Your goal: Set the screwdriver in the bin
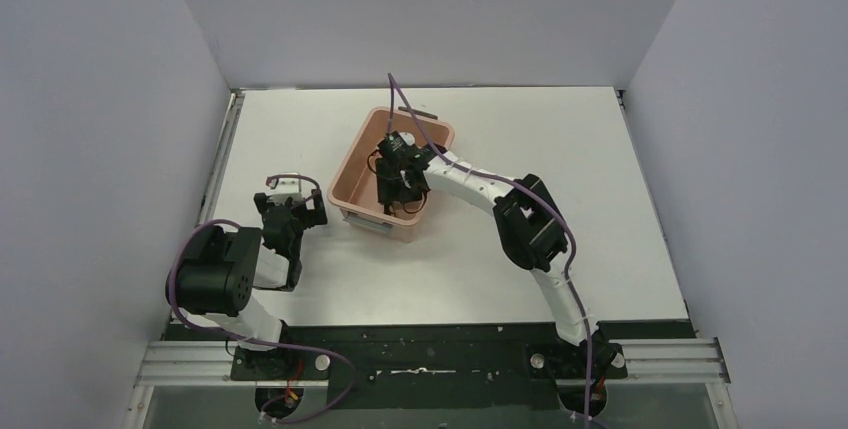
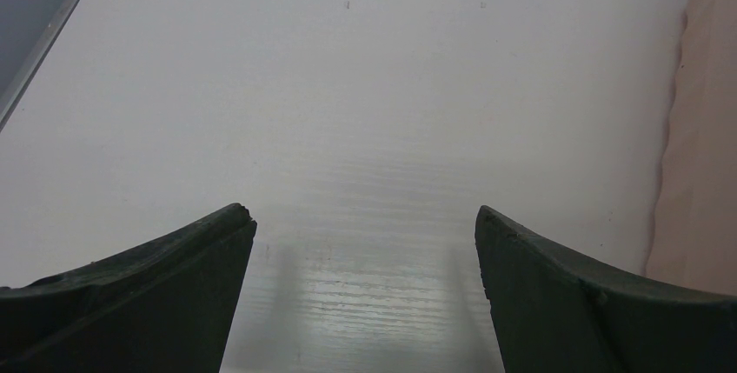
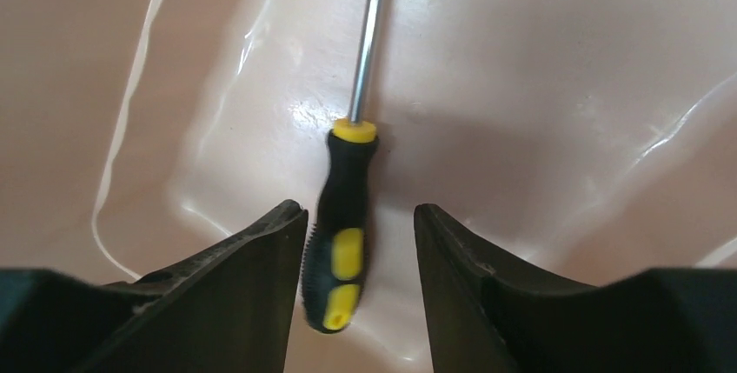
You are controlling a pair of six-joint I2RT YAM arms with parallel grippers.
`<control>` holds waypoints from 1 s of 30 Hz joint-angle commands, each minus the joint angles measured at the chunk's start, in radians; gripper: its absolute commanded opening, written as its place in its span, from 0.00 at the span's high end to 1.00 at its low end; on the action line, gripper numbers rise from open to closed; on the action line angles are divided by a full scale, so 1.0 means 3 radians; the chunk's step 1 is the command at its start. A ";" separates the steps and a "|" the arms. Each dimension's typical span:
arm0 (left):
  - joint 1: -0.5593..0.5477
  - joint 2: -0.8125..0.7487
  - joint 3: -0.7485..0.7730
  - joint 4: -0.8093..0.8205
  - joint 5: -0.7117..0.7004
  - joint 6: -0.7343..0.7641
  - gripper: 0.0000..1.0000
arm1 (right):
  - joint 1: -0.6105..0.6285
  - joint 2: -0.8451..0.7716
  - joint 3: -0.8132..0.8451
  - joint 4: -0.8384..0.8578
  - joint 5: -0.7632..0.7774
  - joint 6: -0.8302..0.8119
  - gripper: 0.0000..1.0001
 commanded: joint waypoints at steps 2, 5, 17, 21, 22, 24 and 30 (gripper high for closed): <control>0.0012 -0.0021 0.0062 0.0189 0.0012 0.0035 0.03 | 0.0010 -0.0157 0.0224 0.0080 0.0137 0.0012 0.49; 0.0012 -0.0018 0.0062 0.0189 0.0011 0.0035 0.03 | 0.0025 -0.0319 0.0330 0.0051 0.0267 -0.0048 0.48; 0.0012 -0.0022 0.0062 0.0188 0.0011 0.0038 0.03 | 0.0036 -0.1465 0.0221 0.0297 0.0373 -0.0538 0.00; 0.0012 -0.0019 0.0062 0.0191 0.0014 0.0035 0.03 | -0.0065 -0.2075 -0.0374 0.0745 0.0435 -0.0983 0.00; 0.0013 -0.0018 0.0062 0.0189 0.0014 0.0035 0.03 | -0.0089 -0.2231 -0.0572 0.0859 0.0513 -0.1047 0.00; 0.0013 -0.0022 0.0062 0.0191 0.0014 0.0035 0.03 | -0.0178 -0.2568 -0.0996 0.1085 0.0638 -0.1220 0.00; 0.0013 -0.0022 0.0062 0.0187 0.0012 0.0038 0.03 | -0.0545 -0.3549 -0.2512 0.1698 0.1087 -0.1407 0.00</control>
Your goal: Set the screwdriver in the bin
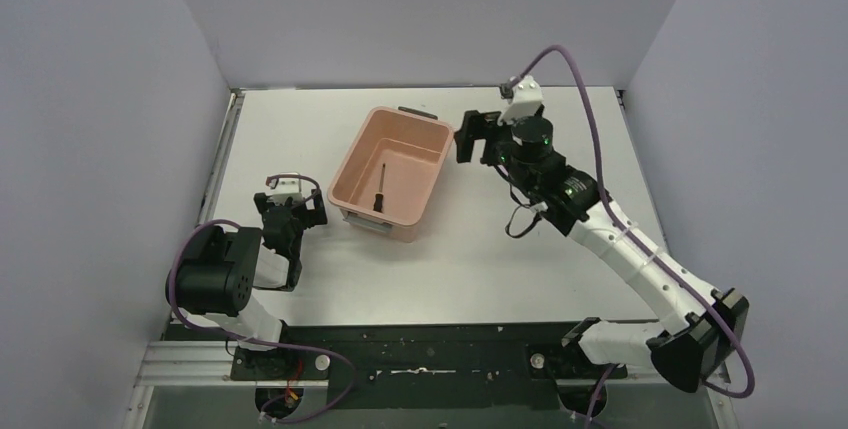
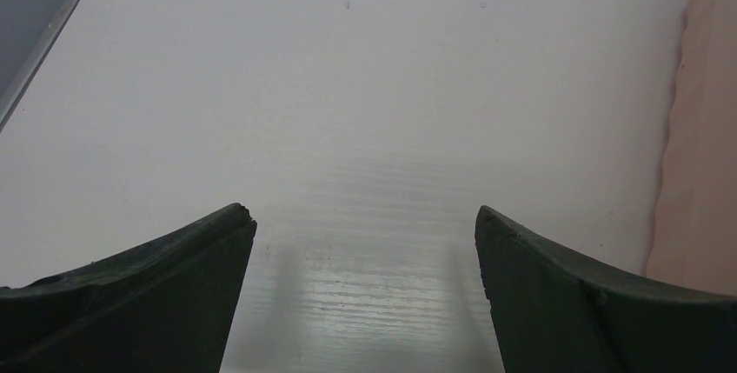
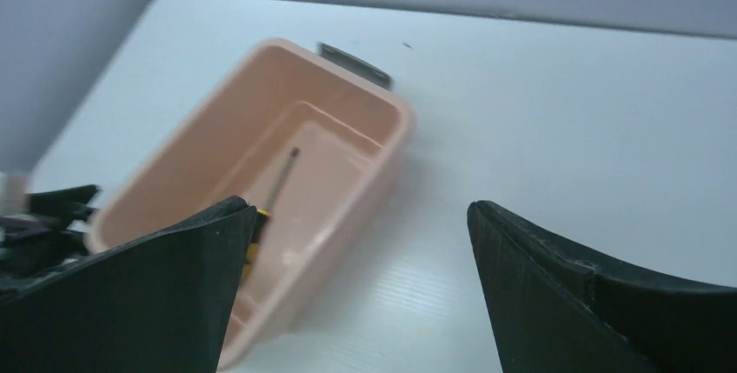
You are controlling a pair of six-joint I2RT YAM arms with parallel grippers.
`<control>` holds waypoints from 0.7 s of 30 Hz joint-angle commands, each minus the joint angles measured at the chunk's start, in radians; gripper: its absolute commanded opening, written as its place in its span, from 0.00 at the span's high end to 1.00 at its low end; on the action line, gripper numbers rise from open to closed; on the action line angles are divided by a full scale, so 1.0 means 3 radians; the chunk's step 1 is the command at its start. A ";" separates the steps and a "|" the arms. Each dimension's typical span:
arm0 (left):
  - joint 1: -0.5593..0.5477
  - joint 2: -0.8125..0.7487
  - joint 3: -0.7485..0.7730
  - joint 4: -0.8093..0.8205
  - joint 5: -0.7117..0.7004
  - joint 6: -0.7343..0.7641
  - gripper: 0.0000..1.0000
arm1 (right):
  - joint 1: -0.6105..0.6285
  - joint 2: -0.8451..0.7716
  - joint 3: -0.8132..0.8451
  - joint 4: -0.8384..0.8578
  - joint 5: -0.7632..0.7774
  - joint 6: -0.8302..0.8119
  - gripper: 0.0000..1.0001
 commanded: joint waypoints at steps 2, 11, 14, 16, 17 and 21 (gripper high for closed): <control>0.0012 -0.0021 0.0064 0.0189 0.0015 0.0039 0.03 | -0.0198 -0.0653 -0.1265 0.0692 0.0745 -0.0415 0.00; 0.0012 -0.0022 0.0062 0.0188 0.0014 0.0035 0.03 | -0.0235 -0.1421 -0.3167 0.1945 0.1426 -0.0765 0.00; 0.0013 -0.0019 0.0062 0.0190 0.0011 0.0035 0.03 | -0.0245 -0.1512 -0.3488 0.2127 0.1466 -0.0744 0.00; 0.0012 -0.0022 0.0062 0.0191 0.0011 0.0035 0.03 | -0.0247 -0.1533 -0.3639 0.2217 0.1479 -0.0709 0.00; 0.0014 -0.0022 0.0062 0.0188 0.0011 0.0035 0.03 | -0.0244 -0.1540 -0.3674 0.2275 0.1474 -0.0710 0.00; 0.0015 -0.0018 0.0074 0.0179 0.0011 0.0039 0.03 | -0.0253 -0.1547 -0.3696 0.2315 0.1468 -0.0723 0.00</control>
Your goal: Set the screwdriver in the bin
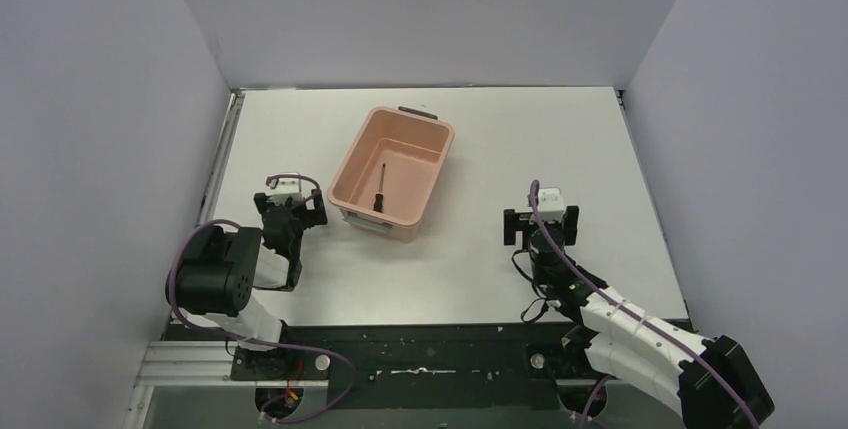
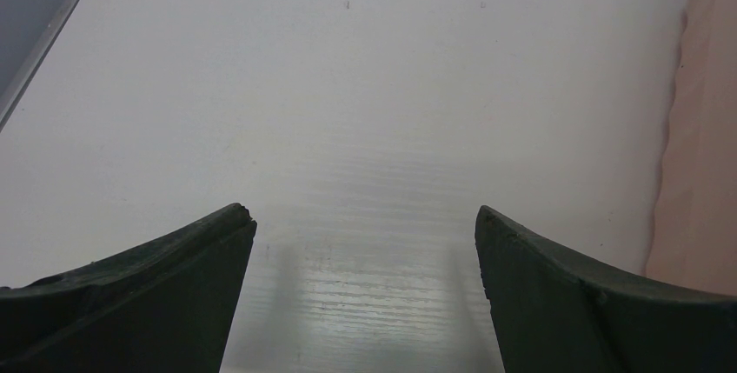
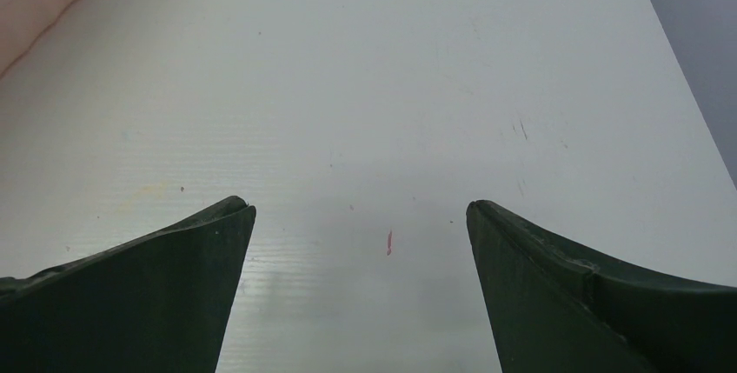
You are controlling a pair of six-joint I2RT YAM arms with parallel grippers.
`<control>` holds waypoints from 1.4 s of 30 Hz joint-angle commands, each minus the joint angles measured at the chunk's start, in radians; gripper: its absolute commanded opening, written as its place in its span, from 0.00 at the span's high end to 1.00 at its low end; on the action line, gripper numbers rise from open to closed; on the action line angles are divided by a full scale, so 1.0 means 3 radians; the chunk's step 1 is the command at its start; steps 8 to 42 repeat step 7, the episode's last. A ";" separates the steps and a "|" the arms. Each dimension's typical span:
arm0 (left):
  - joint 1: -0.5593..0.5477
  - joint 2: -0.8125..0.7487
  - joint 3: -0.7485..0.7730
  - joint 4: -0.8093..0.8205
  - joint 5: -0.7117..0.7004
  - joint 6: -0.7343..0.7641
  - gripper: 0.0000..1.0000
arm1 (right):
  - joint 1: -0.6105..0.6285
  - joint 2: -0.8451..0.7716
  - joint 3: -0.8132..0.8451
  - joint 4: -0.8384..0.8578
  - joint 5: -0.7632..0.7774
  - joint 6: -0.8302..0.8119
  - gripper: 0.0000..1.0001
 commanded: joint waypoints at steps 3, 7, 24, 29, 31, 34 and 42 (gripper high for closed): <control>0.0012 -0.0019 0.0070 0.0171 0.0021 0.0037 0.03 | -0.0021 -0.0019 0.0016 0.0489 0.0124 -0.0020 0.00; 0.0012 -0.0023 0.0060 0.0186 0.0016 0.0035 0.03 | -0.0025 0.0056 0.0049 0.0486 0.0149 -0.0010 0.00; 0.0012 -0.0023 0.0060 0.0186 0.0016 0.0035 0.03 | -0.0025 0.0056 0.0049 0.0486 0.0149 -0.0010 0.00; 0.0012 -0.0023 0.0060 0.0186 0.0016 0.0035 0.03 | -0.0025 0.0056 0.0049 0.0486 0.0149 -0.0010 0.00; 0.0012 -0.0023 0.0060 0.0186 0.0016 0.0035 0.03 | -0.0025 0.0056 0.0049 0.0486 0.0149 -0.0010 0.00; 0.0012 -0.0023 0.0060 0.0186 0.0016 0.0035 0.03 | -0.0025 0.0056 0.0049 0.0486 0.0149 -0.0010 0.00; 0.0012 -0.0023 0.0060 0.0186 0.0016 0.0035 0.03 | -0.0025 0.0056 0.0049 0.0486 0.0149 -0.0010 0.00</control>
